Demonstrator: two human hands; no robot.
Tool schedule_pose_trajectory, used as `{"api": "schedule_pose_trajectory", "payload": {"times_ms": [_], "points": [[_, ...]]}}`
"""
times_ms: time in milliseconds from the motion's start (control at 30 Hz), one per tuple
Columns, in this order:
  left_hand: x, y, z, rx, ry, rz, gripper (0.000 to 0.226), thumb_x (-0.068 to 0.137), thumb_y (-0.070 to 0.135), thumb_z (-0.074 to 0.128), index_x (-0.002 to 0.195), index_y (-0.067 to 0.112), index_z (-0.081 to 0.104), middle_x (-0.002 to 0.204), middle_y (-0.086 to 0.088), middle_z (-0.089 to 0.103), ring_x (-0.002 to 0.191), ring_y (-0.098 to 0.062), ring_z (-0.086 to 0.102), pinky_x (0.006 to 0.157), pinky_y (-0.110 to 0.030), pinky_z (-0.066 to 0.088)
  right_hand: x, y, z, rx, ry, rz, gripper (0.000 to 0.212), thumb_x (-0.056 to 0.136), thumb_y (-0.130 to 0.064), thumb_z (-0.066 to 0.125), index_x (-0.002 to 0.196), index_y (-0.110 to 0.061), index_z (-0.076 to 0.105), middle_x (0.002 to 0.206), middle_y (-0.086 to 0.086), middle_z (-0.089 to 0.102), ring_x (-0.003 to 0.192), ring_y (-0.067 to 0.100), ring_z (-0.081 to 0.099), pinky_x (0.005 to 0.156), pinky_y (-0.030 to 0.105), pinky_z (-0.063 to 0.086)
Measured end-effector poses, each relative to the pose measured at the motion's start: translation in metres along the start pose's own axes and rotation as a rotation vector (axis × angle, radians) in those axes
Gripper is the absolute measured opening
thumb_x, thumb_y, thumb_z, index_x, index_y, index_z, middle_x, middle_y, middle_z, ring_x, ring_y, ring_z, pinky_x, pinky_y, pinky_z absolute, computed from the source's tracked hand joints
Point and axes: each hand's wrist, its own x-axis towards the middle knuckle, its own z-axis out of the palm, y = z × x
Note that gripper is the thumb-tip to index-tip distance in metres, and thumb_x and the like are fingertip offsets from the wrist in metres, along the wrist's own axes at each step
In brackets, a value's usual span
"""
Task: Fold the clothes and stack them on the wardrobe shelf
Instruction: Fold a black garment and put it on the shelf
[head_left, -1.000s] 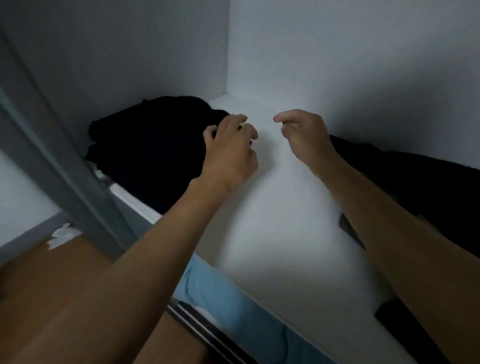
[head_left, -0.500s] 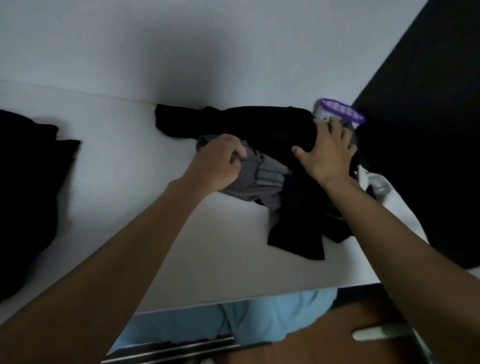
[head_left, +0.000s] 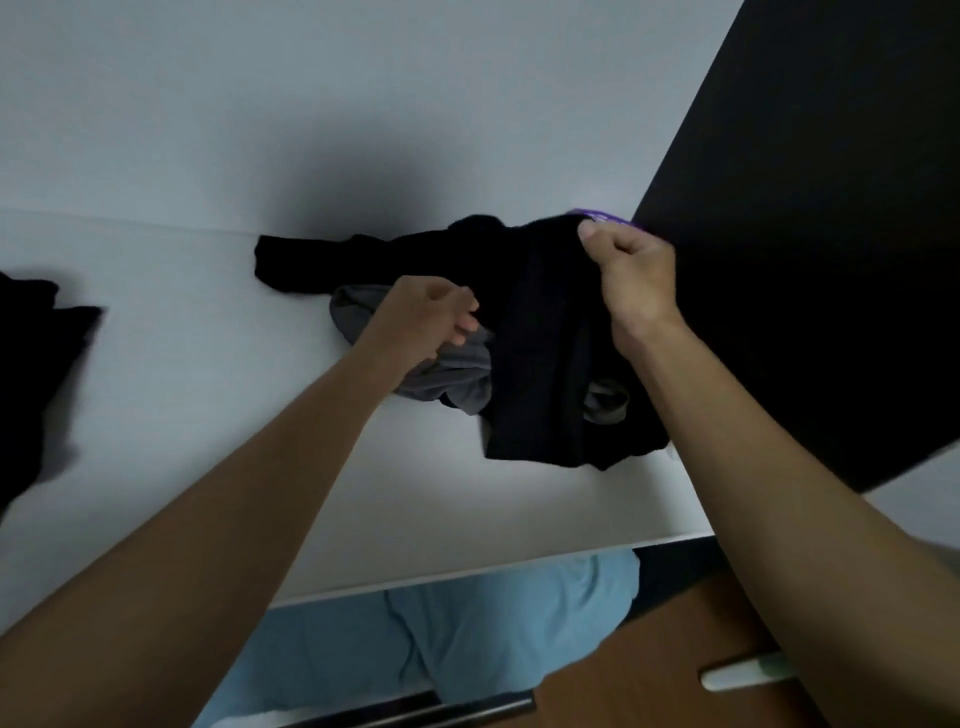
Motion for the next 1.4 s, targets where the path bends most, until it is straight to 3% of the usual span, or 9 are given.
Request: {"api": "schedule_pose_trajectory", "payload": {"times_ms": [133, 267, 433, 533, 633, 900, 1100, 1233, 1400], "points": [[-0.015, 0.028, 0.014, -0.695, -0.166, -0.361, 0.065, 0.085, 0.062, 0.063, 0.118, 0.006, 0.067, 0.101, -0.009, 0.071, 0.094, -0.027, 0.07, 0.075, -0.037, 0.059, -0.068, -0.027, -0.024, -0.098, -0.697, -0.138, 0.02, 0.092, -0.011, 0.067, 0.071, -0.013, 0.066, 0.065, -0.015, 0.057, 0.064, -0.004, 0.05, 0.063, 0.012, 0.041], [-0.045, 0.04, 0.041, -0.688, -0.137, -0.323, 0.025, 0.098, 0.024, 0.055, 0.108, 0.006, 0.07, 0.099, -0.008, 0.073, 0.082, -0.021, 0.073, 0.068, -0.028, 0.06, -0.133, 0.0, -0.056, -0.477, -1.153, -0.209, 0.017, 0.094, -0.014, 0.067, 0.078, -0.011, 0.07, 0.074, -0.003, 0.064, 0.066, 0.006, 0.055, 0.063, 0.023, 0.043], [-0.099, 0.038, 0.071, -0.578, 0.04, -0.135, 0.044, 0.095, -0.009, 0.039, 0.126, 0.009, 0.065, 0.11, -0.011, 0.074, 0.091, -0.018, 0.073, 0.073, -0.022, 0.057, -0.146, 0.033, -0.092, 0.066, -0.748, 0.316, 0.032, 0.096, -0.035, 0.059, 0.101, -0.008, 0.075, 0.096, 0.0, 0.077, 0.096, 0.014, 0.071, 0.091, 0.028, 0.053], [-0.146, 0.029, 0.074, -0.529, -0.113, -0.023, 0.051, 0.09, -0.015, 0.04, 0.121, 0.013, 0.069, 0.113, -0.01, 0.074, 0.099, -0.017, 0.072, 0.08, -0.021, 0.056, -0.138, 0.035, -0.095, 0.479, -0.581, 0.665, 0.055, 0.083, -0.06, 0.056, 0.115, -0.017, 0.068, 0.121, 0.008, 0.071, 0.12, 0.029, 0.063, 0.107, 0.048, 0.047], [-0.187, 0.008, 0.08, -0.363, -0.319, -0.078, 0.052, 0.083, -0.011, 0.048, 0.113, 0.02, 0.076, 0.113, -0.006, 0.074, 0.104, -0.016, 0.07, 0.084, -0.02, 0.054, -0.142, 0.025, -0.086, 0.819, -0.506, 0.702, 0.045, 0.095, -0.043, 0.059, 0.128, -0.013, 0.065, 0.13, 0.011, 0.067, 0.119, 0.03, 0.065, 0.102, 0.043, 0.052], [-0.211, -0.008, 0.081, -0.812, -0.153, -0.208, 0.046, 0.093, 0.042, 0.054, 0.13, 0.017, 0.062, 0.13, -0.008, 0.065, 0.114, -0.02, 0.065, 0.089, -0.036, 0.053, -0.221, 0.013, -0.107, 0.843, -0.545, 0.701, 0.031, 0.082, -0.008, 0.068, 0.113, -0.006, 0.074, 0.118, 0.015, 0.072, 0.106, 0.026, 0.071, 0.088, 0.036, 0.059], [-0.215, 0.009, 0.087, -0.686, 0.145, -0.147, 0.029, 0.088, -0.01, 0.046, 0.103, 0.009, 0.063, 0.078, -0.003, 0.069, 0.069, -0.014, 0.069, 0.06, -0.026, 0.056, -0.284, 0.046, -0.113, 0.588, -0.472, 0.89, 0.045, 0.075, -0.011, 0.072, 0.12, -0.005, 0.07, 0.114, 0.012, 0.074, 0.108, 0.028, 0.069, 0.093, 0.038, 0.054], [-0.261, -0.014, 0.067, -0.731, 0.113, -0.236, 0.036, 0.082, -0.012, 0.042, 0.083, 0.013, 0.068, 0.067, -0.001, 0.065, 0.058, -0.012, 0.065, 0.053, -0.024, 0.054, -0.291, 0.064, -0.112, 0.53, -0.331, 0.919, 0.034, 0.097, -0.014, 0.051, 0.13, -0.01, 0.062, 0.114, 0.009, 0.068, 0.107, 0.027, 0.064, 0.089, 0.043, 0.052], [-0.331, -0.054, 0.038, -0.723, 0.059, -0.309, 0.048, 0.085, -0.007, 0.045, 0.063, 0.024, 0.074, 0.062, 0.002, 0.065, 0.057, -0.011, 0.065, 0.053, -0.022, 0.053, -0.332, 0.052, -0.083, 0.708, -0.433, 0.991, 0.054, 0.091, -0.047, 0.066, 0.137, -0.019, 0.058, 0.13, 0.007, 0.067, 0.119, 0.027, 0.065, 0.093, 0.042, 0.056]]}}
